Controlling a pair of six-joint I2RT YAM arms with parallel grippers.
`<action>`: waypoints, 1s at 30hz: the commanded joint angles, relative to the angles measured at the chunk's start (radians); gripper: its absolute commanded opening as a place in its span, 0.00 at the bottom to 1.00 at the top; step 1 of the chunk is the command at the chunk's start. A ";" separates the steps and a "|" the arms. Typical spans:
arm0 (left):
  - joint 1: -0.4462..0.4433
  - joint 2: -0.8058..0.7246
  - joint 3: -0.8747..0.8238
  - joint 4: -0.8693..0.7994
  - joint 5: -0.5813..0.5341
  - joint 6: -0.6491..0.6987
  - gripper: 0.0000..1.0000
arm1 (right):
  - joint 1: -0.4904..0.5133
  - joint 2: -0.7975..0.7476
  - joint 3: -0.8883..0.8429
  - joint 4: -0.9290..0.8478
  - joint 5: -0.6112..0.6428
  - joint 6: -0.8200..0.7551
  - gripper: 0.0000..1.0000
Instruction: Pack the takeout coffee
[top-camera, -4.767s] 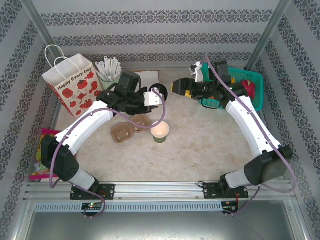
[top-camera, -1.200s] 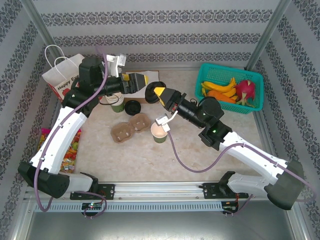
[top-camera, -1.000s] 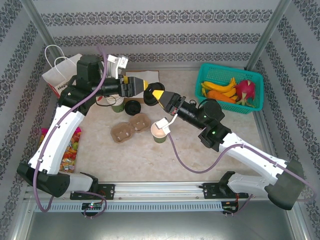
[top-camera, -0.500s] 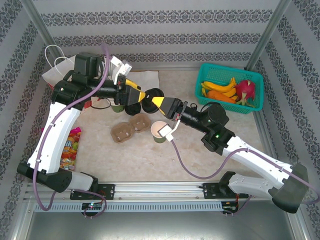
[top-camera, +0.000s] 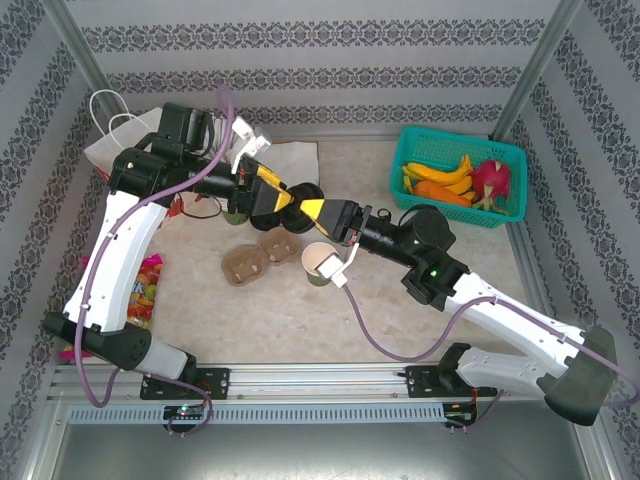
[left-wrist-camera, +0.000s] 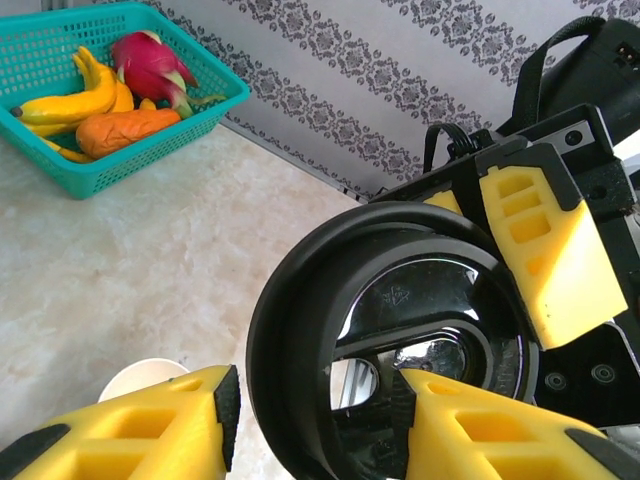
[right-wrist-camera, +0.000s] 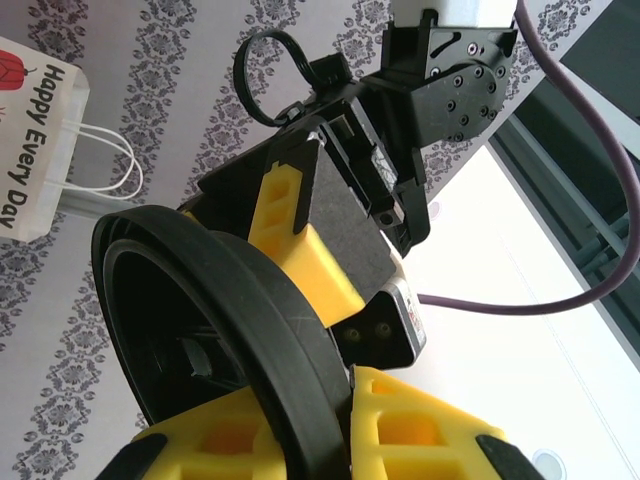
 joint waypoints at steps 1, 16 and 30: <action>0.007 0.024 0.041 -0.083 0.050 0.087 0.46 | 0.012 0.012 0.035 0.005 -0.037 0.023 0.00; 0.003 0.056 0.069 -0.179 0.077 0.189 0.39 | 0.022 0.035 0.049 0.024 -0.047 0.015 0.00; -0.001 0.050 0.055 -0.228 0.052 0.247 0.10 | 0.040 0.050 0.065 0.031 -0.047 0.006 0.00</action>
